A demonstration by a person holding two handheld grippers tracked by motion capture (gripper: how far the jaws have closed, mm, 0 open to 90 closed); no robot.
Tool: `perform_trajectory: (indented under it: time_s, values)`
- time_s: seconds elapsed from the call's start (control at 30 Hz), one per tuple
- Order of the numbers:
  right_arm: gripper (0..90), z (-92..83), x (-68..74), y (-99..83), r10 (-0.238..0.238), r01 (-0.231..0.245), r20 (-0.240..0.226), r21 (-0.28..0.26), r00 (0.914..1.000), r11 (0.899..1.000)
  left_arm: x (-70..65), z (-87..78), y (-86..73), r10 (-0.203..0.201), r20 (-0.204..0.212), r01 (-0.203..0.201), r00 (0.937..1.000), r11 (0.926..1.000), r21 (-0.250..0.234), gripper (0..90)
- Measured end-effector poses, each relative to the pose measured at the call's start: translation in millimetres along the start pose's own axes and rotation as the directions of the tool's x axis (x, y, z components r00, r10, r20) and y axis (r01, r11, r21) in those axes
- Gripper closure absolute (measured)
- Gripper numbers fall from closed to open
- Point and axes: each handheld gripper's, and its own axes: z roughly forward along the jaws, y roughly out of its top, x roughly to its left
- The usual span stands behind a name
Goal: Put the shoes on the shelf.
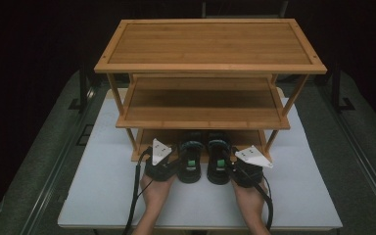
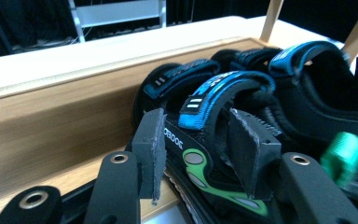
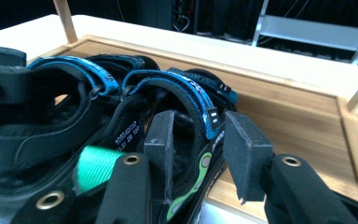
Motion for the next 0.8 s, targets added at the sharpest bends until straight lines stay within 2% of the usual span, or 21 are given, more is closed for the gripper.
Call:
perform_trajectory:
  time_s: [0.1,0.33,0.37,0.43,0.6,0.67,0.73,0.8]
  values:
    - [61.9,-8.7,-0.8,0.4,-0.009,0.009,-0.005,-0.012,0.9999,1.0,-1.2,-6.3,0.1,0.004,0.01,-0.004,0.9999,1.0,-0.006,56.0]
    - [60.5,-30.3,1.6,-2.9,-0.035,0.034,-0.05,-0.021,0.9981,0.999,-15.4,-29.3,-4.2,0.056,0.036,-0.055,0.9978,0.9982,-0.025,53.5]
    - [60.0,-33.3,1.8,-4.1,-0.042,0.041,-0.056,-0.022,0.9976,0.999,-16.8,-30.9,-5.7,0.062,0.049,-0.061,0.9969,0.998,-0.02,53.3]
    - [59.0,-39.1,2.2,-6.9,-0.044,0.043,-0.066,-0.016,0.9968,0.999,-19.5,-33.9,-9.9,0.059,0.046,-0.058,0.9972,0.9982,-0.016,52.1]
    - [54.7,-53.2,5.3,-16.2,-0.087,0.086,-0.088,-0.006,0.9924,0.996,-22.8,-37.2,-20.9,0.07,0.056,-0.07,0.996,0.9975,0.009,50.4]
    - [54.1,-54.9,6.1,-21.0,-0.098,0.1,-0.102,0.01,0.9899,0.995,-23.6,-36.8,-25.6,0.071,0.058,-0.073,0.9958,0.997,0.028,48.5]
    - [53.8,-53.7,6.1,-25.9,-0.103,0.108,-0.114,0.032,0.9881,0.994,-23.4,-36.4,-30.3,0.051,0.064,-0.053,0.9967,0.998,0.035,46.8]
    - [53.6,-50.8,5.3,-30.6,-0.102,0.11,-0.126,0.054,0.9867,0.992,-23.6,-33.8,-34.2,0.062,0.056,-0.065,0.9965,0.9963,0.056,46.5]
